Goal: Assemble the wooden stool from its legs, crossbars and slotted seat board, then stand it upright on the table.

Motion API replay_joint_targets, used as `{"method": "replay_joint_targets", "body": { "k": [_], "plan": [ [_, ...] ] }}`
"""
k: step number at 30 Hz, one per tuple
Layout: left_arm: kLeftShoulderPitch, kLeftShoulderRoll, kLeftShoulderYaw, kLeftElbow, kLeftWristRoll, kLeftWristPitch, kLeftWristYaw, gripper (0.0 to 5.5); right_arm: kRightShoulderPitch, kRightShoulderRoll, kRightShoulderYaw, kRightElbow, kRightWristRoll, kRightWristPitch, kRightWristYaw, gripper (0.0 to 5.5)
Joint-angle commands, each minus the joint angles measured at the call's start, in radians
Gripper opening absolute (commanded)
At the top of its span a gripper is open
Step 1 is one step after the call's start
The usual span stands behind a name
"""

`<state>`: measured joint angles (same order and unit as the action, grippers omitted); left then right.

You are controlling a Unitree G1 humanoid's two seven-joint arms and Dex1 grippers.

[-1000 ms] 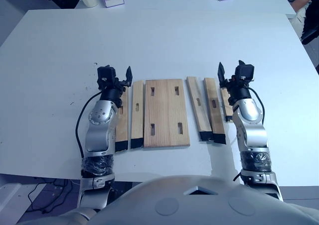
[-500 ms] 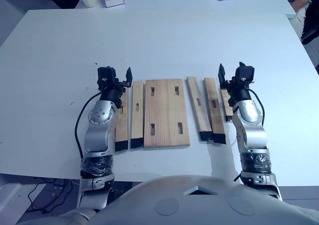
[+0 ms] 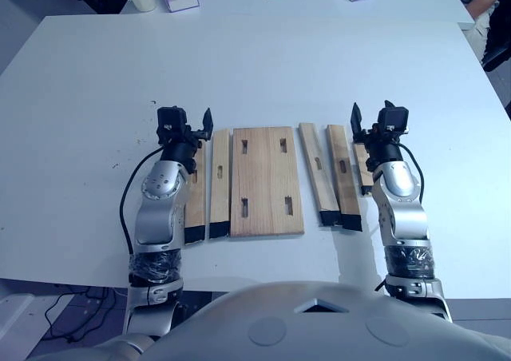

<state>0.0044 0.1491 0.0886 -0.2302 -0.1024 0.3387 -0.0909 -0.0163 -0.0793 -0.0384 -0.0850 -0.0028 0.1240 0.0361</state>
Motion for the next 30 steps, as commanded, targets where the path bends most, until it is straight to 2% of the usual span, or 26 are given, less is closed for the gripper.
{"method": "replay_joint_targets", "body": {
  "k": [1,30],
  "plan": [
    [-0.004,0.004,-0.005,-0.006,0.005,0.017,-0.002,3.98,0.005,0.004,0.004,-0.017,-0.002,0.015,-0.005,3.53],
    [0.001,-0.001,0.013,-0.02,0.002,0.032,0.009,3.98,-0.004,0.002,0.01,-0.001,-0.002,0.014,0.0,3.53]
  ]
}}
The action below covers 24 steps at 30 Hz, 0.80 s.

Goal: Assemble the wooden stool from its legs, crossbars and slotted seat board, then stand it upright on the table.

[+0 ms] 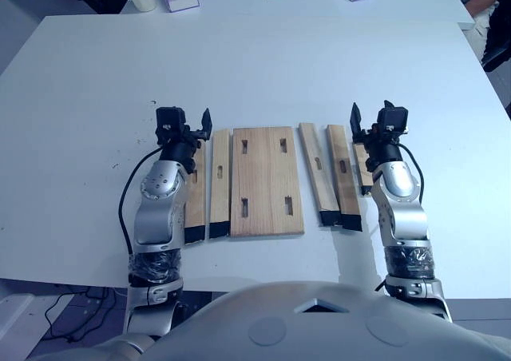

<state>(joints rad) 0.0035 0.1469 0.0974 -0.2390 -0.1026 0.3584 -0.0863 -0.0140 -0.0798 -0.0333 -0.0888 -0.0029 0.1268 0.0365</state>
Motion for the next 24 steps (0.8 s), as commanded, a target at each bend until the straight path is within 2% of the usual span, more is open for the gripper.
{"method": "replay_joint_targets", "body": {
  "k": [1,6,14,19,22,24],
  "plan": [
    [0.003,0.003,0.005,-0.014,0.001,0.014,0.003,3.98,-0.004,0.003,0.005,0.0,-0.002,0.011,-0.002,3.53],
    [0.03,0.023,0.023,-0.06,-0.015,0.056,-0.013,3.98,0.011,0.007,0.009,-0.01,-0.003,0.012,-0.006,3.53],
    [0.131,0.103,0.07,-0.294,-0.071,0.304,-0.061,3.98,0.066,0.024,0.005,-0.048,-0.007,0.009,-0.035,3.53],
    [0.213,0.326,0.138,-0.478,-0.145,0.672,-0.188,3.98,0.201,0.086,-0.021,-0.158,-0.016,-0.004,-0.12,3.53],
    [0.169,0.456,0.208,-0.525,-0.233,0.855,-0.291,3.98,0.294,0.124,-0.014,-0.243,-0.028,-0.006,-0.162,3.53],
    [0.144,0.495,0.234,-0.523,-0.273,0.929,-0.326,3.98,0.33,0.136,-0.02,-0.261,-0.033,-0.01,-0.179,3.53]
  ]
}}
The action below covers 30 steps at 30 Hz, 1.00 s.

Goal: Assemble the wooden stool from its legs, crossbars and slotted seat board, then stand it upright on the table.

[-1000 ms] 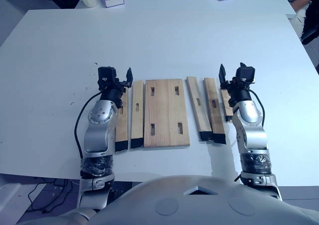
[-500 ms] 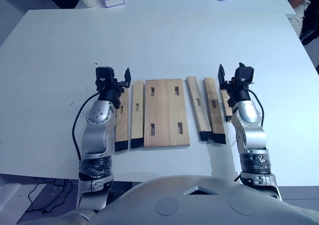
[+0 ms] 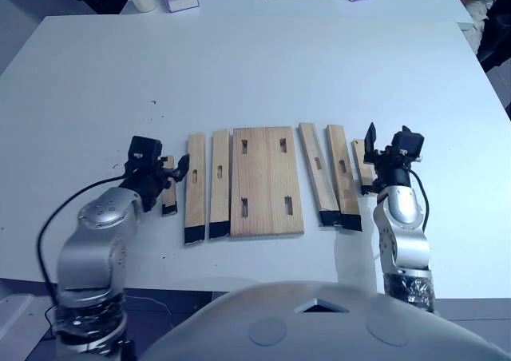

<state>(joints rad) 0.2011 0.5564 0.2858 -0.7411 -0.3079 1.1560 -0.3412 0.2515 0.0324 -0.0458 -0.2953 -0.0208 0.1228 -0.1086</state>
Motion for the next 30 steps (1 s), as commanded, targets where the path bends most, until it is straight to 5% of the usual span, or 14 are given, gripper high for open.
{"method": "replay_joint_targets", "body": {
  "k": [1,22,30],
  "plan": [
    [-0.057,0.097,0.051,-0.014,-0.077,0.153,-0.078,3.98,0.072,0.027,-0.011,-0.059,-0.016,-0.005,-0.04,3.53],
    [0.137,-0.003,0.002,0.062,-0.031,0.123,0.015,3.98,0.046,0.009,-0.024,-0.072,-0.012,0.032,-0.017,3.53],
    [0.153,0.052,-0.028,0.16,0.034,0.022,0.033,3.98,0.034,0.006,-0.031,-0.07,-0.015,0.043,-0.01,3.53]
  ]
}}
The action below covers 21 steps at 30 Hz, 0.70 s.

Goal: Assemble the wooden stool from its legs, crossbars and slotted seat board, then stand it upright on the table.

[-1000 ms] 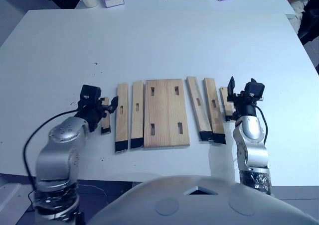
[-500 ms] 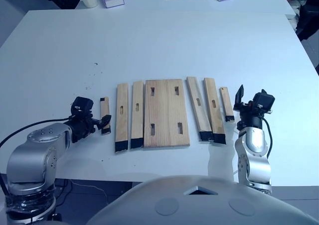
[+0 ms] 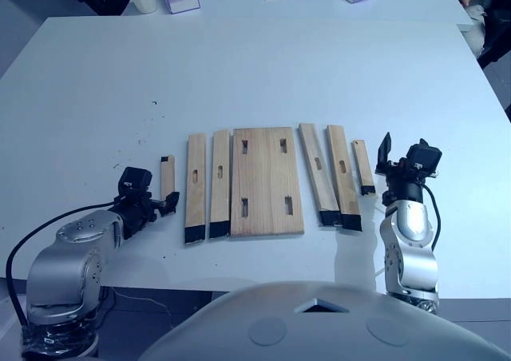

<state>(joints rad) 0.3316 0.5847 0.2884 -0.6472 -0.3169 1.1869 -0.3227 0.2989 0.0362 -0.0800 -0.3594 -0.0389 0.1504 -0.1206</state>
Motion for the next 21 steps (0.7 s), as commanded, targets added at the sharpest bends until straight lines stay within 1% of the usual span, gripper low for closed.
{"method": "replay_joint_targets", "body": {
  "k": [1,2,3,5,7,8,9,12,17,19,21],
  "plan": [
    [0.021,0.02,-0.028,0.08,0.042,-0.016,0.012,3.98,-0.016,0.002,0.005,-0.004,0.002,0.016,0.002,3.53],
    [0.019,0.017,-0.027,0.092,0.039,-0.025,0.007,3.98,-0.018,0.003,0.006,-0.003,0.002,0.016,0.002,3.53],
    [0.019,0.01,-0.021,0.103,0.032,-0.027,0.003,3.77,-0.021,0.002,0.005,-0.002,0.003,0.017,0.003,3.58],
    [0.024,0.006,-0.014,0.126,0.016,-0.033,-0.014,3.54,-0.024,-0.001,0.0,-0.004,0.005,0.019,0.005,3.58],
    [0.027,-0.014,0.006,0.145,-0.006,-0.028,-0.024,3.12,-0.028,-0.004,-0.004,-0.002,0.006,0.02,0.006,3.58],
    [0.026,-0.028,0.018,0.159,-0.021,-0.02,-0.028,3.09,-0.029,-0.005,-0.005,-0.002,0.006,0.02,0.007,3.58],
    [0.023,-0.046,0.032,0.173,-0.035,-0.005,-0.029,2.82,-0.029,-0.005,-0.005,-0.001,0.006,0.02,0.008,3.58],
    [0.018,-0.087,0.063,0.235,-0.056,0.009,-0.018,2.36,-0.032,-0.007,-0.002,0.003,0.004,0.02,0.014,3.58],
    [0.021,-0.095,0.076,0.302,-0.05,-0.029,-0.017,1.74,-0.056,-0.02,-0.013,0.005,0.009,0.03,0.023,3.58],
    [0.009,-0.089,0.076,0.318,-0.048,-0.038,-0.017,1.39,-0.059,-0.022,-0.016,0.007,0.01,0.03,0.025,3.58],
    [-0.037,-0.082,0.086,0.343,-0.048,-0.051,-0.01,1.3,-0.064,-0.024,-0.02,0.011,0.01,0.029,0.027,3.58]
  ]
}}
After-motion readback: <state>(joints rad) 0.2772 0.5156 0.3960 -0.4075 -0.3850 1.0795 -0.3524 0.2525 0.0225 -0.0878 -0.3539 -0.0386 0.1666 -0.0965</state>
